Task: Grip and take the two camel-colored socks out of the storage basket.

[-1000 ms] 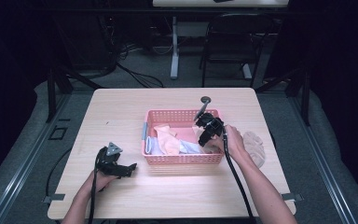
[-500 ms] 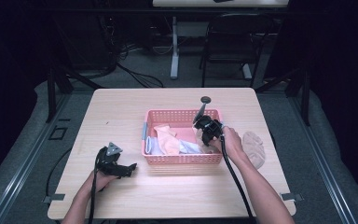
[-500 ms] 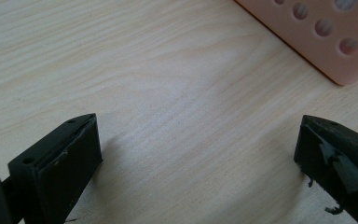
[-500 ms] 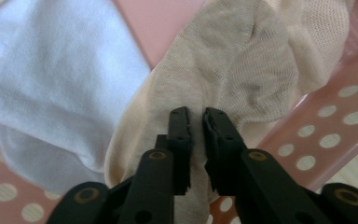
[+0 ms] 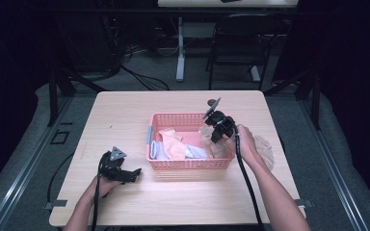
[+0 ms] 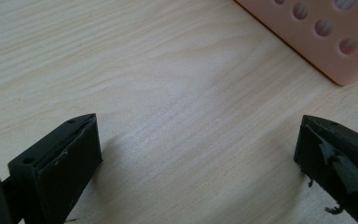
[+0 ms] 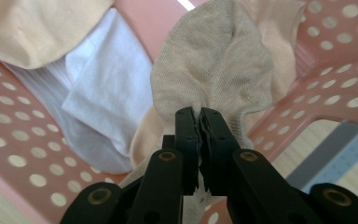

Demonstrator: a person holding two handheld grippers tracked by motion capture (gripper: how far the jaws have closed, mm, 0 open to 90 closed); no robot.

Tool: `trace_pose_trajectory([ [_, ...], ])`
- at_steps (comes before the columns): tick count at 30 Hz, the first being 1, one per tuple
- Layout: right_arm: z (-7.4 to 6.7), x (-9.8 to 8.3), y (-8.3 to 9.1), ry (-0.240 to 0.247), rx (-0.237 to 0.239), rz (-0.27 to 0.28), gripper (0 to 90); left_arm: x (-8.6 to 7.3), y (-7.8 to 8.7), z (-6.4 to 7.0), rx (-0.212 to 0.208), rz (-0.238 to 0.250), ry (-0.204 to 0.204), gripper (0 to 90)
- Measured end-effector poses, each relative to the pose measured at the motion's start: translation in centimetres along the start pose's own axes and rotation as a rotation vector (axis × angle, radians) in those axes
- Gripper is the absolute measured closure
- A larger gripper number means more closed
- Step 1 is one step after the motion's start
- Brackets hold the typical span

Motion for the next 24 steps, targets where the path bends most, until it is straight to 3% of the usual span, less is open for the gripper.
trace_pose_trajectory([
  [2, -0.1, 0.3, 0.5, -0.024, 0.002, 0.04, 86.4, 0.0, 0.0, 0.0, 0.0, 0.0, 0.0, 0.3],
  [24, 1.1, 2.2, 7.9, 0.007, -0.027, 0.145, 86.5, -0.1, 0.1, 0.0, -0.004, -0.006, 0.0, 0.3],
])
Point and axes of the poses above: each handheld gripper's, and its own axes: y roughly backward along the jaws, x roughly out of its top, z roughly to its right, the point moved 7 cm from there along -y, roughly forward along the jaws, and after that the axes turned 9 degrees about -x, right-handed, at the moved point
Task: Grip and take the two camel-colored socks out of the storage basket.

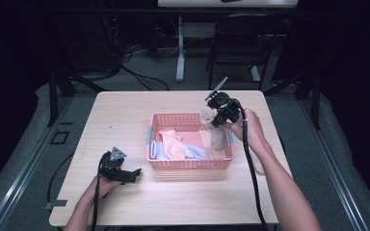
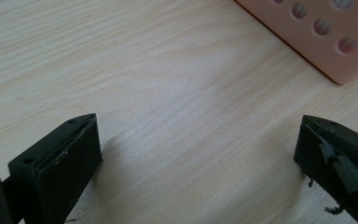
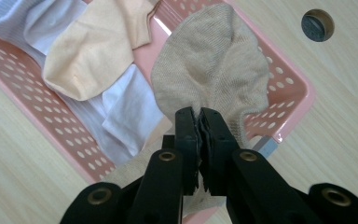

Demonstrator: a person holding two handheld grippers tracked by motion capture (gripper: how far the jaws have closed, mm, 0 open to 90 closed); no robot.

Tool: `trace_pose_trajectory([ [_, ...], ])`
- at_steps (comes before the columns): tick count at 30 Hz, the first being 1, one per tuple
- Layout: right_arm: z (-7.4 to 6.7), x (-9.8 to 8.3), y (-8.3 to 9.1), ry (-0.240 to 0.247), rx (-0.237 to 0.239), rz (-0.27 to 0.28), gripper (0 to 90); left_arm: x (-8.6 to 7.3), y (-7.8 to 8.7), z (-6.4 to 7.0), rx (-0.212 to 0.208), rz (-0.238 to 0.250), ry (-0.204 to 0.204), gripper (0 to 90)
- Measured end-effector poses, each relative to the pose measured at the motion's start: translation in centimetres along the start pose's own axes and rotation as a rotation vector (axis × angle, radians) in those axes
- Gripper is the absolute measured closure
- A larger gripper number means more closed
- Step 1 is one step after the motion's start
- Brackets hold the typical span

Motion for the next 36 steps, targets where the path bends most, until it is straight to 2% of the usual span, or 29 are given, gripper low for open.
trace_pose_trajectory([
  [12, 0.8, -0.2, 3.1, -0.006, -0.005, 0.038, 86.5, 0.0, 0.0, 0.0, 0.0, 0.0, 0.001, 0.2],
  [18, 1.4, -0.9, 5.1, 0.0, -0.02, 0.046, 86.5, 0.0, 0.0, 0.0, 0.0, 0.0, 0.0, 0.2],
  [25, 2.3, -2.0, 6.4, -0.012, -0.039, 0.052, 86.4, 0.0, 0.0, 0.0, 0.0, 0.0, 0.0, 0.2],
  [33, 4.6, -4.2, 7.1, -0.059, -0.064, 0.049, 86.3, 0.0, 0.0, 0.0, 0.0, 0.0, 0.0, 0.3],
  [36, 5.9, -5.5, 7.1, -0.097, -0.081, 0.046, 86.3, 0.0, 0.0, 0.0, 0.0, 0.0, 0.0, 0.2],
])
Point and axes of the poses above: each handheld gripper's, and its own axes: y roughly backward along the jaws, x roughly out of its top, z roughly to its right, the point moved 7 cm from there along -y, roughly forward along the jaws, and after that the axes turned 9 degrees about -x, right-handed, at the moved point
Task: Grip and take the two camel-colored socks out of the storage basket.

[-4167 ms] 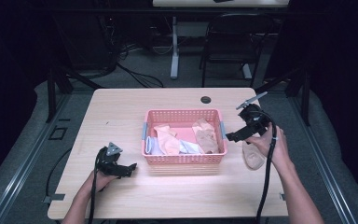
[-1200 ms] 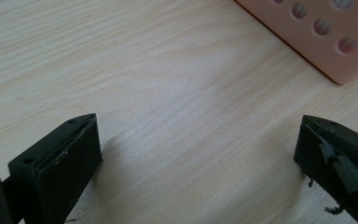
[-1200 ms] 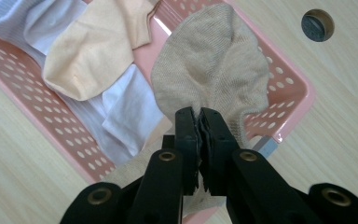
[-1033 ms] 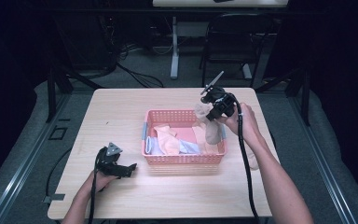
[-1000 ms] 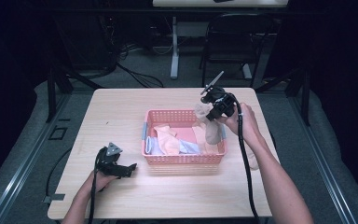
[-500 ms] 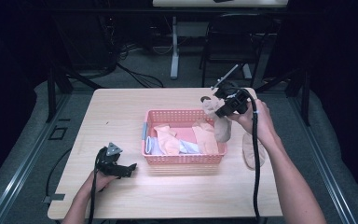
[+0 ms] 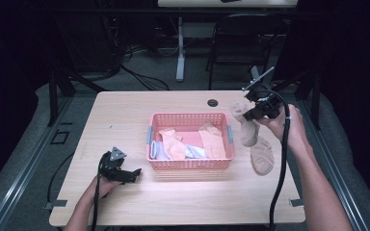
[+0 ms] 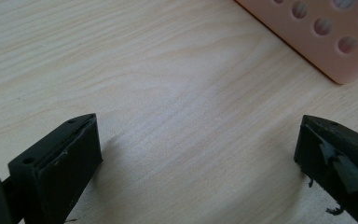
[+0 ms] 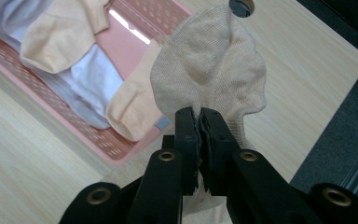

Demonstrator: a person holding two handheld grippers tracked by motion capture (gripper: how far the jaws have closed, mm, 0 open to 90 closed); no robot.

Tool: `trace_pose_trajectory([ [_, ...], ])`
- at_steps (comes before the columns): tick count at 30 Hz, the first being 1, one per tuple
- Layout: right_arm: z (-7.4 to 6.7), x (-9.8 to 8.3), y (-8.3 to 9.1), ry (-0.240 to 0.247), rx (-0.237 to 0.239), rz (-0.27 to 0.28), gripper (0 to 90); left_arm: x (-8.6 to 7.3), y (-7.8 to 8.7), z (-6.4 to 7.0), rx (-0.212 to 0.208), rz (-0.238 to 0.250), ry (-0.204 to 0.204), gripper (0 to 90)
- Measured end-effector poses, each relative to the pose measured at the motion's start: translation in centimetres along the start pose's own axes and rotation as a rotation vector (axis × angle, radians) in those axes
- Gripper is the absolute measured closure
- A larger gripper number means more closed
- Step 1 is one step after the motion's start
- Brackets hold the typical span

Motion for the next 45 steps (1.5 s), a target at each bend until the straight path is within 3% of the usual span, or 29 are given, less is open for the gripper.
trace_pose_trajectory([
  [9, 2.4, -1.8, -0.5, -0.072, -0.015, -0.005, 86.2, 0.0, 0.0, 0.0, 0.0, 0.0, 0.0, 0.3],
  [14, 3.2, -2.7, -2.6, -0.098, -0.02, -0.039, 86.1, 0.0, 0.0, 0.0, 0.0, 0.0, 0.0, 0.3],
  [29, 3.1, -4.2, -8.7, -0.147, 0.008, -0.123, 85.8, 0.0, 0.0, 0.0, 0.0, 0.0, 0.0, 0.2],
  [37, 2.3, -5.6, -12.8, -0.169, 0.026, -0.175, 85.7, 0.0, 0.0, 0.0, 0.0, 0.0, 0.0, 0.3],
  [45, 1.9, -6.6, -15.5, -0.214, 0.043, -0.175, 85.7, 0.0, 0.0, 0.0, -0.002, 0.002, 0.003, 0.3],
])
Point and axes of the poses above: each handheld gripper's, and its own axes: y roughly backward along the jaws, x roughly out of its top, z roughly to its right, the point moved 7 cm from there along -y, roughly forward along the jaws, and after that the axes turned 9 degrees about -x, right-handed, at the moved point
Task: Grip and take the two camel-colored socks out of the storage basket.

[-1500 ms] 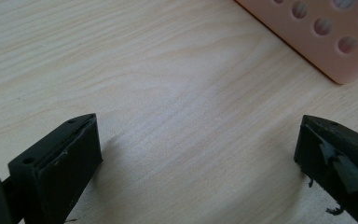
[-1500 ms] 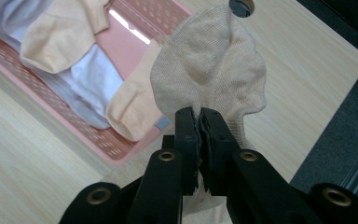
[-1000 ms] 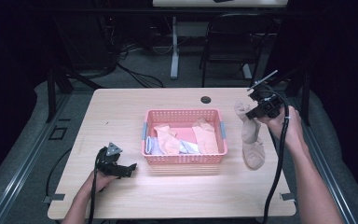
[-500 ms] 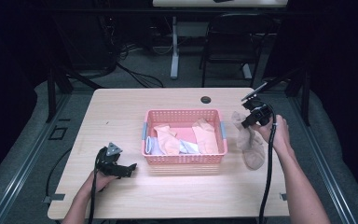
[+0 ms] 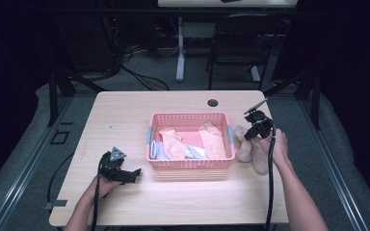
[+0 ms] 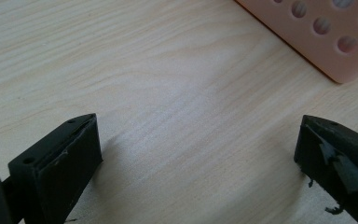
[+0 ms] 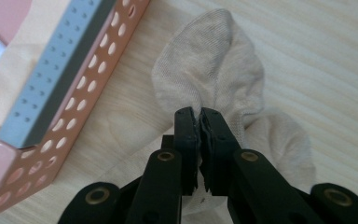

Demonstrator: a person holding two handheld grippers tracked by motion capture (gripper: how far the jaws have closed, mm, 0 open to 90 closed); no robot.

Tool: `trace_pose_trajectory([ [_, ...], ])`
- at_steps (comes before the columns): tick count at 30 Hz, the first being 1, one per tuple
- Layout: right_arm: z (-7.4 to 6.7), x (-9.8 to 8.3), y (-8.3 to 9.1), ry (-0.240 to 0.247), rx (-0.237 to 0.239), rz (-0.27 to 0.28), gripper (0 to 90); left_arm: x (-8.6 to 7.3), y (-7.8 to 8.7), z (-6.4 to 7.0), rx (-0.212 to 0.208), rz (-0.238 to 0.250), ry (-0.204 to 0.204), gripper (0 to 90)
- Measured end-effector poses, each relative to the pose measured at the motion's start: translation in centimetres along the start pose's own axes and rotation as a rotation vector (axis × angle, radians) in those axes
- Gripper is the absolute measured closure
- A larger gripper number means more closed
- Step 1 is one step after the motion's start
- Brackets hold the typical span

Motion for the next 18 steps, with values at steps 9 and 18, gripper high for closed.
trace_pose_trajectory([
  [9, 0.5, -0.6, -1.1, -0.052, 0.012, 0.002, 76.3, 0.0, 0.0, 0.0, 0.0, 0.0, -0.001, 0.3],
  [18, 1.7, -1.4, 1.4, -0.067, 0.011, 0.062, 29.8, 0.0, 0.0, 0.0, 0.0, 0.0, 0.0, 0.3],
])
Point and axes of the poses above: each handheld gripper's, and its own axes: y roughly backward along the jaws, x roughly out of its top, z roughly to its right, the point moved 7 cm from there along -y, roughly forward along the jaws, and after that the axes turned 9 degrees about -x, right-handed, at the moved point
